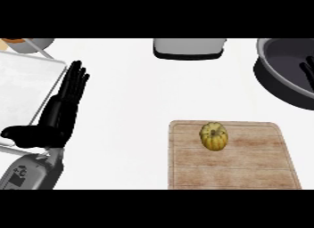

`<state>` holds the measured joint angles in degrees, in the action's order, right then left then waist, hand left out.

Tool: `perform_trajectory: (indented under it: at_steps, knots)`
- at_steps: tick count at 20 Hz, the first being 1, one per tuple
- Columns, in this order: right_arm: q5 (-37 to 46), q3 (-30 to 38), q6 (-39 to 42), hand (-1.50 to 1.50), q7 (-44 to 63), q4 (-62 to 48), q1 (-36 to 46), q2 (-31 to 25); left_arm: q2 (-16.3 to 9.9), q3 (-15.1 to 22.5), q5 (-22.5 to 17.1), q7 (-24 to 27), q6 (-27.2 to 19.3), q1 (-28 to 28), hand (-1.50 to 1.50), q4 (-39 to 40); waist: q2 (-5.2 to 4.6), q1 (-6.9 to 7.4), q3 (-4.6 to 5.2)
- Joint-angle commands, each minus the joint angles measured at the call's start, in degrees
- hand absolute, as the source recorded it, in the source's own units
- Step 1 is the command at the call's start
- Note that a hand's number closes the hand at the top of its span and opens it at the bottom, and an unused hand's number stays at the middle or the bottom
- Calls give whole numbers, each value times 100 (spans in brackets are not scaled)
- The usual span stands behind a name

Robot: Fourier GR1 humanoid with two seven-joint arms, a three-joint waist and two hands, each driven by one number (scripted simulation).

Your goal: Pick the squash from the cutting board and place it in the pot

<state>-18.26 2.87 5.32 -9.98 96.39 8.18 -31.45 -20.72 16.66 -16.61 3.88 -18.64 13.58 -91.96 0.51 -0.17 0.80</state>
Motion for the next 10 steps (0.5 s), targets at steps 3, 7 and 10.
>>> perform_trajectory:
  at_steps: [3, 7, 10]
  knots:
    - [1988, -178, -1460, 150, 332, 1254, -177, -339, 110, -169, 77, 275, -278, -536, 0, 177, 43, -146, -34]
    - [3456, 652, -1828, 150, 1071, 782, -479, -1634, -4, -283, 129, 105, -490, -779, 0, 297, 151, -832, 183]
    - [4251, 967, -2900, -150, 1550, 1164, -722, -1214, 72, -398, 53, 185, -612, -1032, 0, 288, 191, -782, 26]
